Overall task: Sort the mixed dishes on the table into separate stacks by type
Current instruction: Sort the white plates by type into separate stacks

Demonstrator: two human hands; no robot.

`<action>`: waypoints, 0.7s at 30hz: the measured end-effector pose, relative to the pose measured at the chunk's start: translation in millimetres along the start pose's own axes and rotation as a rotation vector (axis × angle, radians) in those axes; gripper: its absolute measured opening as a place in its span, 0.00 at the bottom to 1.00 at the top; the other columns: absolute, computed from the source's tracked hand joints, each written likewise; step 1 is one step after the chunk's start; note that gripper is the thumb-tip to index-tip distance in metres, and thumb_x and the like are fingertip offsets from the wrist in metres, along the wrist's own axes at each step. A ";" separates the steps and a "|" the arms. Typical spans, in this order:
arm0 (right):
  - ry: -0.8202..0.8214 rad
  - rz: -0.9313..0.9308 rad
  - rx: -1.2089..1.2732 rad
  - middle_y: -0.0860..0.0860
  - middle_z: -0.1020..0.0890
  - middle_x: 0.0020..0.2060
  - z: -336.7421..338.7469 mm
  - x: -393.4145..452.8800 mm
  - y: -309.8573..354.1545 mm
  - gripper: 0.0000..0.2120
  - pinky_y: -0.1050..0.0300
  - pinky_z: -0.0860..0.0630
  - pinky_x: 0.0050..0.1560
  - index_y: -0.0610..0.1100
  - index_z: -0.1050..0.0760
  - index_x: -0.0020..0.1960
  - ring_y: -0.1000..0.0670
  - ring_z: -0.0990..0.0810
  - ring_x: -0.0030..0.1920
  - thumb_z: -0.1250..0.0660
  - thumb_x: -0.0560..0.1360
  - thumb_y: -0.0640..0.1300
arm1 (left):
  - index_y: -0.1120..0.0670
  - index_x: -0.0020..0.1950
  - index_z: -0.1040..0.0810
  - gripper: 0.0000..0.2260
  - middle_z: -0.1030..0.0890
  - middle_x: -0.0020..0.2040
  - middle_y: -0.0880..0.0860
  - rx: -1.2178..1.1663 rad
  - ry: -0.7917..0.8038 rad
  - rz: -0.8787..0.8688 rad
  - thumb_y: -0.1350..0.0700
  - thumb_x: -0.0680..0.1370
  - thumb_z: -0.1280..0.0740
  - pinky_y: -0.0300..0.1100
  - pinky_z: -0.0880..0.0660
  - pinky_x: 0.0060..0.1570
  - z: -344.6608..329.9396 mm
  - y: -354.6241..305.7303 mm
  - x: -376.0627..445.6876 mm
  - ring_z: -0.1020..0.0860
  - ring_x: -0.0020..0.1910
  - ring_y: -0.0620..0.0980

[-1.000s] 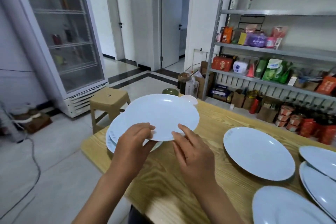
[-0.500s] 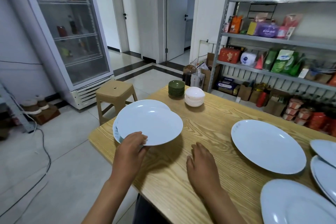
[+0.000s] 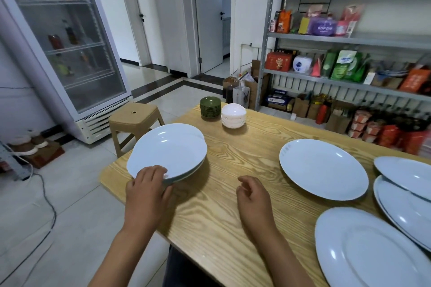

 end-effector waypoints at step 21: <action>-0.329 -0.807 1.232 0.39 0.21 0.46 60.5 33.6 -14.8 0.32 0.52 0.24 0.39 0.33 0.34 0.65 0.42 0.19 0.44 0.54 0.82 0.62 | 0.55 0.63 0.26 0.18 0.25 0.64 0.52 -0.501 0.157 -0.305 0.52 0.75 0.39 0.46 0.32 0.65 -79.3 -181.4 -8.5 0.30 0.64 0.50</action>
Point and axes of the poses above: each hand's wrist, its own x-axis towards the middle knuckle, its own z-axis out of the back of the hand, y = z × x, the point moved 4 cm from there along x, towards the middle knuckle
